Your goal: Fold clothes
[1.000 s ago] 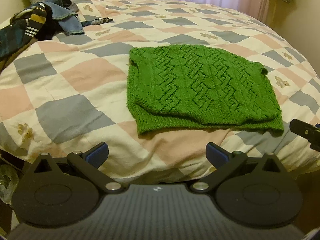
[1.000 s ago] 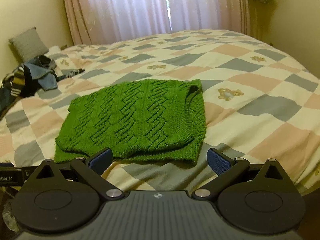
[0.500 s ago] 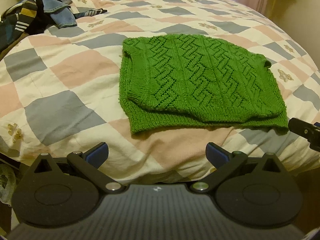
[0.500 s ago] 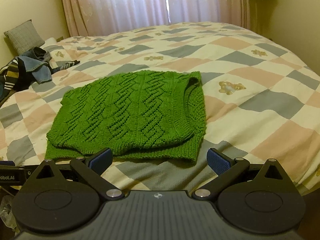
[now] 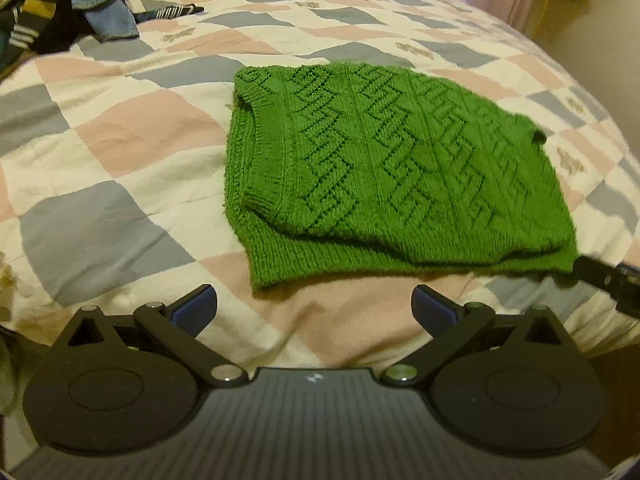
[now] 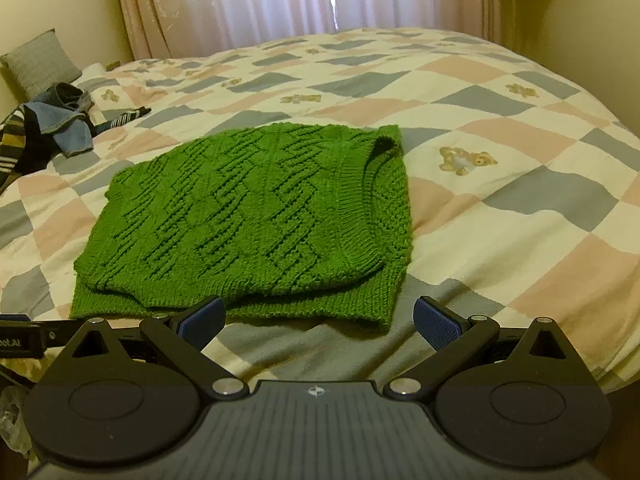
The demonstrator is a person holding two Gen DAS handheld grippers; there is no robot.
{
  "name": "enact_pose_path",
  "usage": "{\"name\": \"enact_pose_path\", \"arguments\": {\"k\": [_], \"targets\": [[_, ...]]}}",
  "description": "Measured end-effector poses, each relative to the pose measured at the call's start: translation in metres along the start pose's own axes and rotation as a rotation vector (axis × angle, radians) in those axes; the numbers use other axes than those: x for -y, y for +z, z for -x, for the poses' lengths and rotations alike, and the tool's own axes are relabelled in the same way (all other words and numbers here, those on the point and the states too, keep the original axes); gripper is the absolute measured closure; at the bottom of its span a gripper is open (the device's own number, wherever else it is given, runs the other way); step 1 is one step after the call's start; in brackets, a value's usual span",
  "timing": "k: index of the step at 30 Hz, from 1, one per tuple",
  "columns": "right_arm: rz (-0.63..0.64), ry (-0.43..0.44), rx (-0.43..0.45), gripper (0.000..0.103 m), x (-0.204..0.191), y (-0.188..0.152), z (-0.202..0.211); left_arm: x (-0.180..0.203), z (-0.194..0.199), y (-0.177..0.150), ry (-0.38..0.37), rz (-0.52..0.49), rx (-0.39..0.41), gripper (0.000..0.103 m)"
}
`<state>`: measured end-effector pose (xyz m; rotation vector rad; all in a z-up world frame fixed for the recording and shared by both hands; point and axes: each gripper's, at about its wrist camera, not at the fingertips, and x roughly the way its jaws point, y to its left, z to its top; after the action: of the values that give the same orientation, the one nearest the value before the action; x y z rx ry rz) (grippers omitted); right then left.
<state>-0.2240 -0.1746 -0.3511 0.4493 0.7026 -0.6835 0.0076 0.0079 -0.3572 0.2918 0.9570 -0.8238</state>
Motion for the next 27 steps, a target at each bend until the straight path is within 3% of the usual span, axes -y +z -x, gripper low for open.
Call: {"name": "enact_pose_path", "arguments": {"k": [7,13,19,27], "targets": [[-0.027,0.014,0.020,0.000,0.018,0.004,-0.012,-0.050,-0.020,0.017,-0.174,0.229,0.012,0.001],[-0.037,0.028,0.033,0.000,0.026,0.009,-0.026,-0.065,-0.042,0.032,-0.182,0.250,0.040,0.001],[-0.057,0.058,0.053,0.000,0.033,0.020,-0.040,-0.096,-0.078,0.046,-0.281,0.341,0.060,0.001],[-0.078,0.077,0.066,0.000,0.038,0.036,-0.058,-0.118,-0.113,0.069,-0.415,0.334,0.085,0.004]]}}
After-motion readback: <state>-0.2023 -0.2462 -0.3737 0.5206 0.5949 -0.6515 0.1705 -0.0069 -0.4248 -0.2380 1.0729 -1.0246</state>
